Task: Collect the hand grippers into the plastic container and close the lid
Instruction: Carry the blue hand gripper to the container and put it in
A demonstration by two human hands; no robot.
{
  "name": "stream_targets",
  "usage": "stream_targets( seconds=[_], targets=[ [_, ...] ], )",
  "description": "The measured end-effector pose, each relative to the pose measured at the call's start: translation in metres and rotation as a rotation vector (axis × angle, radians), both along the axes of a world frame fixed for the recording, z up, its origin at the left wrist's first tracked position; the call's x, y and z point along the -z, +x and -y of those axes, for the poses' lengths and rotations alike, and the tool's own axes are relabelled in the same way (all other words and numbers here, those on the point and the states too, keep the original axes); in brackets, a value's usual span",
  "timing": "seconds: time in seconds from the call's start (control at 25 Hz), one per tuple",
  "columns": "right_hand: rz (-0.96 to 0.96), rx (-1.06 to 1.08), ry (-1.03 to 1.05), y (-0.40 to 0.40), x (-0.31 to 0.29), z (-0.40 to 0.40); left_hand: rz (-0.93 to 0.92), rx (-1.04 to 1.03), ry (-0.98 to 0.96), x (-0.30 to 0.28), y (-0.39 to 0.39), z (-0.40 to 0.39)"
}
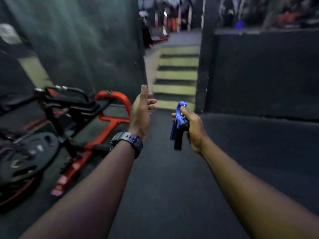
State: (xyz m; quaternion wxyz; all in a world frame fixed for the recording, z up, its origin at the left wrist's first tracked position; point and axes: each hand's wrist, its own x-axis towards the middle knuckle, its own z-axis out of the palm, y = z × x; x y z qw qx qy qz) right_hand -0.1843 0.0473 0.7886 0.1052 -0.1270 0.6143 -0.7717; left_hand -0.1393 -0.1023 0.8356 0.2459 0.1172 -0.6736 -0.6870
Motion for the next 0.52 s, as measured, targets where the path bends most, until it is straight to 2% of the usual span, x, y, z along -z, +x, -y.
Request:
stream_targets(
  seconds=[0.08, 0.16, 0.36, 0.52],
  targets=[
    [-0.066, -0.064, -0.063, 0.021, -0.072, 0.015, -0.093, -0.076, -0.043, -0.073, 0.041, 0.01],
    [-0.119, -0.136, -0.1, 0.045, -0.118, 0.03, -0.151, -0.171, -0.06, -0.118, 0.085, 0.018],
    [-0.202, -0.36, -0.166, 0.124, -0.182, 0.082, -0.215, -0.45, -0.096, -0.171, 0.211, 0.045],
    [-0.257, -0.656, -0.254, 0.234, -0.231, 0.142, -0.274, -0.739, -0.219, -0.216, 0.353, 0.063]
  ],
)
